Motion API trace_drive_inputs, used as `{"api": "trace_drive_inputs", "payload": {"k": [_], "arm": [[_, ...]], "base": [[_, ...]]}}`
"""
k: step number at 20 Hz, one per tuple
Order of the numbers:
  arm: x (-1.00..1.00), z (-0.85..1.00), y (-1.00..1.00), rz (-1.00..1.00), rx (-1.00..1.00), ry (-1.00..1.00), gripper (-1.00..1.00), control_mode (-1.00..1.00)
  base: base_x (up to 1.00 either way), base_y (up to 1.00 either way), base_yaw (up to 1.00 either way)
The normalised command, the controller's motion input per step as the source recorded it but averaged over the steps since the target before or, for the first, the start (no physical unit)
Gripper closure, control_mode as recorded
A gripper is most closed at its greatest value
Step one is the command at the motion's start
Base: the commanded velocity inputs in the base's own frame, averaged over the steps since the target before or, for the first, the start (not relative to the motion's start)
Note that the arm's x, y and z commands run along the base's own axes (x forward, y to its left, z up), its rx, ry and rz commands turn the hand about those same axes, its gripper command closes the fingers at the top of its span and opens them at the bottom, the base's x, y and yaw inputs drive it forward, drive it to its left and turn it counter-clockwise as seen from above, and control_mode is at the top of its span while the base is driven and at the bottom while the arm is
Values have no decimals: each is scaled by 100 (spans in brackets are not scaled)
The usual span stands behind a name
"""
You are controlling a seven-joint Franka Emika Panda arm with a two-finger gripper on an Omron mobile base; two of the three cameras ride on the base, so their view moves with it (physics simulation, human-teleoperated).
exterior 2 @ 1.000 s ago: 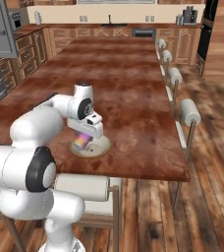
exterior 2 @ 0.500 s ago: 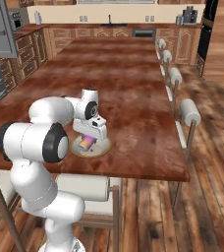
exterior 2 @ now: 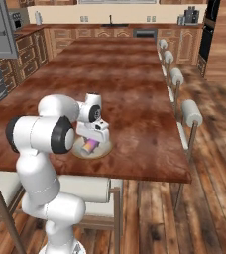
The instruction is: Open the fridge, grab two sodas, and place both sodas inside the bowl with ice on the dining counter.
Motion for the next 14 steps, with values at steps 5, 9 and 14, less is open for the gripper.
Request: {"api": "trace_drive_inputs", "payload": {"k": [5, 9, 14], "arm": [[1, -21, 0, 0, 0, 0, 100, -100], [5, -19, 0, 0, 0, 0, 100, -100], [10, -14, 3, 0, 0, 0, 100, -100]], "base": [[0, 0, 0], [0, 0, 0], [0, 0, 0]]}}
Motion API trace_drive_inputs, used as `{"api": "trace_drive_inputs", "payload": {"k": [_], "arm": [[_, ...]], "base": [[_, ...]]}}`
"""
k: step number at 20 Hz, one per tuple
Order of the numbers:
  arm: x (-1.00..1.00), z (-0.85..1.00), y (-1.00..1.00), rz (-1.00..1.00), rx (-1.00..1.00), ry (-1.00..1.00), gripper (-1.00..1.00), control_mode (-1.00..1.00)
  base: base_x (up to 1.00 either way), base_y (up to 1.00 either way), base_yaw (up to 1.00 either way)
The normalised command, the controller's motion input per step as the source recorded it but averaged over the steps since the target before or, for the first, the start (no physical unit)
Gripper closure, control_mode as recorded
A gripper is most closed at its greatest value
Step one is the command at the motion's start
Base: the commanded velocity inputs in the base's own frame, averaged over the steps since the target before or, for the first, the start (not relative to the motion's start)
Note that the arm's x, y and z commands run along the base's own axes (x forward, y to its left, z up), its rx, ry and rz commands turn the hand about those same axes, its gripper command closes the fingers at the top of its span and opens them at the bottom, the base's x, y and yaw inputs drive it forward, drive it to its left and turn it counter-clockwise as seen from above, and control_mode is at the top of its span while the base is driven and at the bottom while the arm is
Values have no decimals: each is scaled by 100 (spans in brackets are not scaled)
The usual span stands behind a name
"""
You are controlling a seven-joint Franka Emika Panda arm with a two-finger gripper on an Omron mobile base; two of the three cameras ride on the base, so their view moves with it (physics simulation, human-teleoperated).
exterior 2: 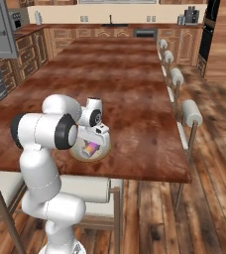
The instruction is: Open the fridge, grab two sodas, and place both sodas inside the bowl with ice on the dining counter.
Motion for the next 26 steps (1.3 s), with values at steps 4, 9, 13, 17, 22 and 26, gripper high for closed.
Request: {"api": "trace_drive_inputs", "payload": {"k": [4, 9, 13, 17, 22, 26], "arm": [[7, -14, 3, 0, 0, 0, -100, -100], [1, -4, 2, 0, 0, 0, -100, -100], [-8, 4, 0, 0, 3, -3, -100, -100], [-32, 19, 0, 0, 4, -10, -100, -100], [-68, 36, 1, 0, 2, -22, -100, -100], [-84, 52, 26, 0, 0, -24, -100, -100]], "base": [[0, 0, 0], [0, 0, 0], [0, 0, 0], [0, 0, 0], [0, 0, 0], [0, 0, 0]]}}
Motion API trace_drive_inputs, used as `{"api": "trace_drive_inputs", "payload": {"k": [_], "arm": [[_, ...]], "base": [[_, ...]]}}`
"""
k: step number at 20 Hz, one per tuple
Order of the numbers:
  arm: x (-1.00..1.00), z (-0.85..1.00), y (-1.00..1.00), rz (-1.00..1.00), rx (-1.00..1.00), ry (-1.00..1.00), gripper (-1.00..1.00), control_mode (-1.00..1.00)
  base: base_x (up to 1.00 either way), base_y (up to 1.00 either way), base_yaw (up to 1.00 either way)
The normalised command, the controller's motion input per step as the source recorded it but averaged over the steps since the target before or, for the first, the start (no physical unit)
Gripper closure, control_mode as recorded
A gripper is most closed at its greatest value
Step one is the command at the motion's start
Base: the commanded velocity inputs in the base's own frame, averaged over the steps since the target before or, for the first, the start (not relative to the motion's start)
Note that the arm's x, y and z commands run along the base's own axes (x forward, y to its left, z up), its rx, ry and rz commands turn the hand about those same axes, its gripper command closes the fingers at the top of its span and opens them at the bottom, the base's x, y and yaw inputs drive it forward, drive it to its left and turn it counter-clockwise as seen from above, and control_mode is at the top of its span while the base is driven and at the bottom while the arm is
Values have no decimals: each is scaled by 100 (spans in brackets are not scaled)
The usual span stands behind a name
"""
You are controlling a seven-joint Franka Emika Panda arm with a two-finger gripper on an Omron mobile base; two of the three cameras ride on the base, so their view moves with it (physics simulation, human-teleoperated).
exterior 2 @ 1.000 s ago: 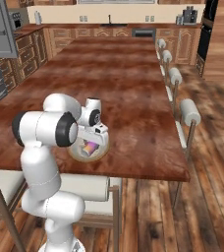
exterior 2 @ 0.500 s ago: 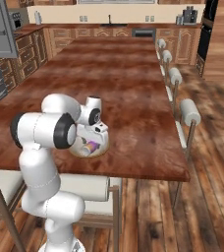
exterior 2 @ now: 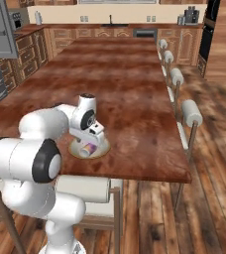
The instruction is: Open the fridge, grab two sodas, and place both sodas inside the bowl with ice on the dining counter.
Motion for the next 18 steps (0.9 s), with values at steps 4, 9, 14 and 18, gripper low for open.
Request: {"api": "trace_drive_inputs", "payload": {"k": [4, 9, 14, 18], "arm": [[-84, 61, 44, 0, 0, -24, -100, -100], [-96, 59, 40, 0, 0, -21, -100, -100], [-96, 71, 20, 0, -2, -27, -100, -100], [-98, 64, 0, 1, -8, -30, -100, -100]], "base": [[0, 0, 0], [0, 0, 0], [0, 0, 0], [0, 0, 0]]}}
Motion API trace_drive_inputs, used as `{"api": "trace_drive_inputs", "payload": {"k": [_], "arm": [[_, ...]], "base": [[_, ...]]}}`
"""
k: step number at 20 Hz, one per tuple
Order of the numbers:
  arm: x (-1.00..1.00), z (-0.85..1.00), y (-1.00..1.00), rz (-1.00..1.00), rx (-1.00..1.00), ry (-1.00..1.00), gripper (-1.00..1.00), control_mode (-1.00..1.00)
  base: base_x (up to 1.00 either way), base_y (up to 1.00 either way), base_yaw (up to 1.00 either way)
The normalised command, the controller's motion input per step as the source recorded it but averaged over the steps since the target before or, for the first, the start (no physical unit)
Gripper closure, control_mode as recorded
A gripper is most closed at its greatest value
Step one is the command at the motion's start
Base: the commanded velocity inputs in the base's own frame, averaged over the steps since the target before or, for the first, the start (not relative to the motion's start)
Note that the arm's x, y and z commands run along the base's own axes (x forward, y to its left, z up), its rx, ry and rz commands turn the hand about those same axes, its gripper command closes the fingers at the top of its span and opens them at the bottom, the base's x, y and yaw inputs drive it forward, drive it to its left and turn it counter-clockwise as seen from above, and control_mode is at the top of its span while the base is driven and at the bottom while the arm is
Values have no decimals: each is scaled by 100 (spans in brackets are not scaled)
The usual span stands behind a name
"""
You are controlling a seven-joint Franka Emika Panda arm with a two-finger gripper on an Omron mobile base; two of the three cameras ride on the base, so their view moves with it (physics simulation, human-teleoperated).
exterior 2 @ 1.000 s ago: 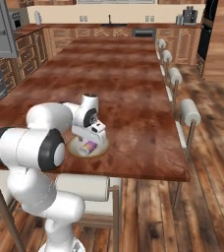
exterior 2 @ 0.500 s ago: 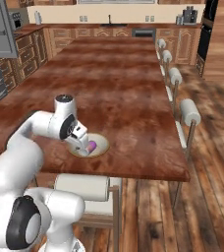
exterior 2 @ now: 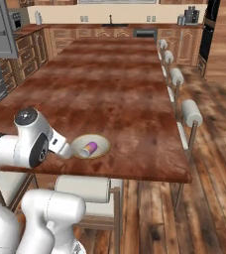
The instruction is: Open the fridge, grab two sodas, and place both sodas inside the bowl with ice on the dining counter.
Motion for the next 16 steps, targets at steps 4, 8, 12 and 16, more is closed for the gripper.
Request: {"api": "trace_drive_inputs", "payload": {"k": [4, 8, 12, 16], "arm": [[-100, 43, -4, 4, -10, -32, -100, -100], [-100, 21, -13, 7, -5, -25, -100, -100], [-97, -3, -27, 11, -3, -15, -100, -100], [-69, -30, -15, 13, -1, -3, -100, -100]], "base": [[0, 0, 0], [0, 0, 0], [0, 0, 0], [0, 0, 0]]}}
